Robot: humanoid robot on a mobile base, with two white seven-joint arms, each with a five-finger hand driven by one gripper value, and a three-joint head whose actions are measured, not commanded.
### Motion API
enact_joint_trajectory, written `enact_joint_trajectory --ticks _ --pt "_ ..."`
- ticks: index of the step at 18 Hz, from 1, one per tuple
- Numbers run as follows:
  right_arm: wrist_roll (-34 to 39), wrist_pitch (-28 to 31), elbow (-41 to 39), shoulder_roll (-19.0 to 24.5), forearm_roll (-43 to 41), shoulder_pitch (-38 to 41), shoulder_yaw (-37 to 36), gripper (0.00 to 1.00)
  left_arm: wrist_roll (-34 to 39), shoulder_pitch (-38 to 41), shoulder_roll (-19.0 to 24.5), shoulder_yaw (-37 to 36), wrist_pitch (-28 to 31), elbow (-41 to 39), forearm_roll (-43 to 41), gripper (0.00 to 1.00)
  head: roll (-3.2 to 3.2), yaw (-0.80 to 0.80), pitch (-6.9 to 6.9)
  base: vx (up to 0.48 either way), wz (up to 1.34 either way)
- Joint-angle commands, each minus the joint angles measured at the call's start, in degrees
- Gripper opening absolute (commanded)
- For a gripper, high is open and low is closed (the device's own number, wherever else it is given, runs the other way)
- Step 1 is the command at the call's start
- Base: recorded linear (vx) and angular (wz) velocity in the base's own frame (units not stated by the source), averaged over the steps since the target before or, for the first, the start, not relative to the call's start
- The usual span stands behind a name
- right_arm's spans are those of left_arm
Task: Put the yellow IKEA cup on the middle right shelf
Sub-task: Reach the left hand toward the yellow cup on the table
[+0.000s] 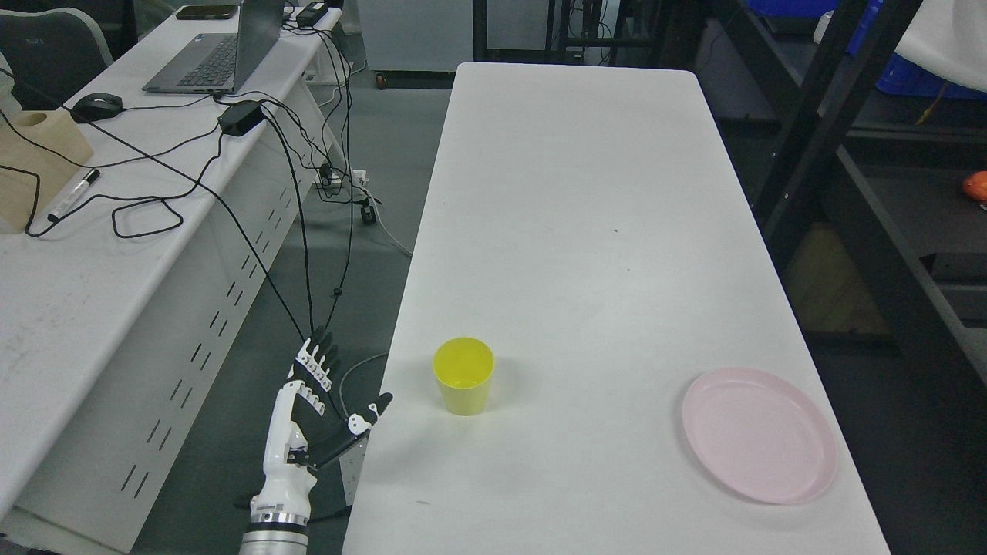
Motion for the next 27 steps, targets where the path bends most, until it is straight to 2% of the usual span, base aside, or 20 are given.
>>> enact_joint_trajectory --ticks 1,7,9,13,20,27 --pt "0.0 0.0 0.0 -1.0 -1.4 0.8 1.0 0.99 0.0 0.0 1.0 0.7 0.0 0.0 0.0 0.99 0.00 0.00 0.00 0.000 0.00" --pt "0.0 0.0 0.0 -1.0 -1.4 0.8 1.0 0.99 -2.0 -0.9 1.0 -0.4 -0.1 1.0 1.0 0.99 0.00 0.00 0.00 0.000 0.00" --pt "0.0 0.0 0.0 -1.0 -1.4 0.8 1.0 0.99 -4.3 -2.0 1.0 -1.1 0.0 2.4 2.2 0.99 0.00 0.00 0.00 0.000 0.00" --pt "0.0 0.0 0.0 -1.0 -1.4 0.8 1.0 0.99 -4.5 -7.4 1.0 -1.7 0.0 7.8 3.7 0.99 0.00 0.00 0.00 0.000 0.00" --pt "0.0 0.0 0.0 -1.0 -1.4 0.8 1.0 0.99 -4.7 -11.5 1.0 -4.3 0.4 13.1 5.6 0.99 0.00 0.00 0.00 0.000 0.00" --pt "0.0 0.0 0.0 -1.0 -1.4 0.8 1.0 0.99 -5.7 -12.7 1.0 -13.7 0.4 14.0 9.6 0.99 0.00 0.00 0.00 0.000 0.00"
